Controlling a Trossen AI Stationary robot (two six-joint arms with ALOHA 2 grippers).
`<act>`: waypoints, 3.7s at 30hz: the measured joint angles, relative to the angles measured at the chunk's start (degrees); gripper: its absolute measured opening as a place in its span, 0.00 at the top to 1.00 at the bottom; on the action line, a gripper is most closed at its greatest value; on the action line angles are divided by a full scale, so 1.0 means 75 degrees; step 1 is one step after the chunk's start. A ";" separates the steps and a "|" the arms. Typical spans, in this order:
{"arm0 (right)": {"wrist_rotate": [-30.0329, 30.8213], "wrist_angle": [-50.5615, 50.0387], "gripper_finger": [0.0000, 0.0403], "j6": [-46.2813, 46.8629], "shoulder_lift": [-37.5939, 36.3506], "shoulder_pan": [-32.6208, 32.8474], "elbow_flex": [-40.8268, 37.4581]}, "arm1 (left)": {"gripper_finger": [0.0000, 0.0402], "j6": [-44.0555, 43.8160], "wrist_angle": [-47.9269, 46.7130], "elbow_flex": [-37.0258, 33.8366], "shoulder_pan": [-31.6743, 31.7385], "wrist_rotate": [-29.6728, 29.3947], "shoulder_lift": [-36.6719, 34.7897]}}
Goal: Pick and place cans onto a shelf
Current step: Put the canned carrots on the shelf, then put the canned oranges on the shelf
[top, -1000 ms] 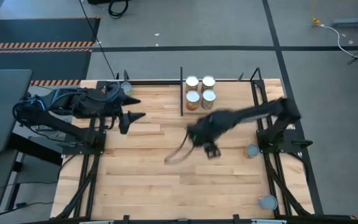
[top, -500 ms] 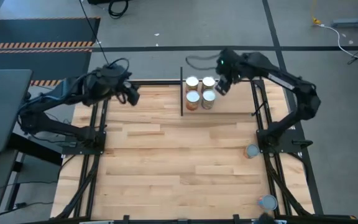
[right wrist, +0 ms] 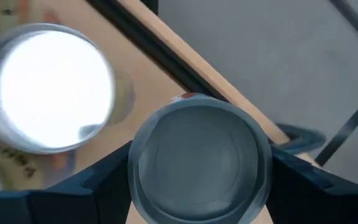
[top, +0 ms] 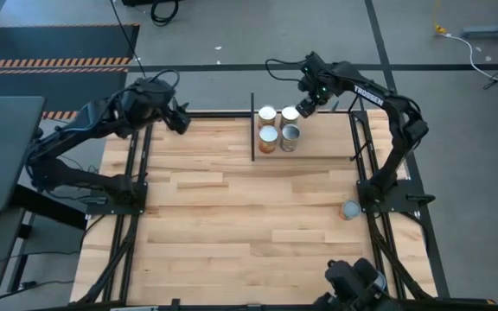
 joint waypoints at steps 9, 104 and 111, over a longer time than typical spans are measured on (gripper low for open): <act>-0.0006 0.1013 0.28 0.1250 0.0012 -0.0234 -0.1132 | 0.27 0.0355 0.0044 0.0000 -0.0017 0.0201 -0.0116; -0.2351 -0.1391 0.02 0.3990 -0.2789 0.7536 -0.6041 | 0.27 -0.3212 -0.1596 0.0000 -0.5598 0.1243 0.1898; -0.2548 -0.1430 0.02 0.3873 -0.1860 0.7460 -0.6039 | 0.27 -0.3164 -0.1605 0.0000 -0.5598 0.1245 0.1895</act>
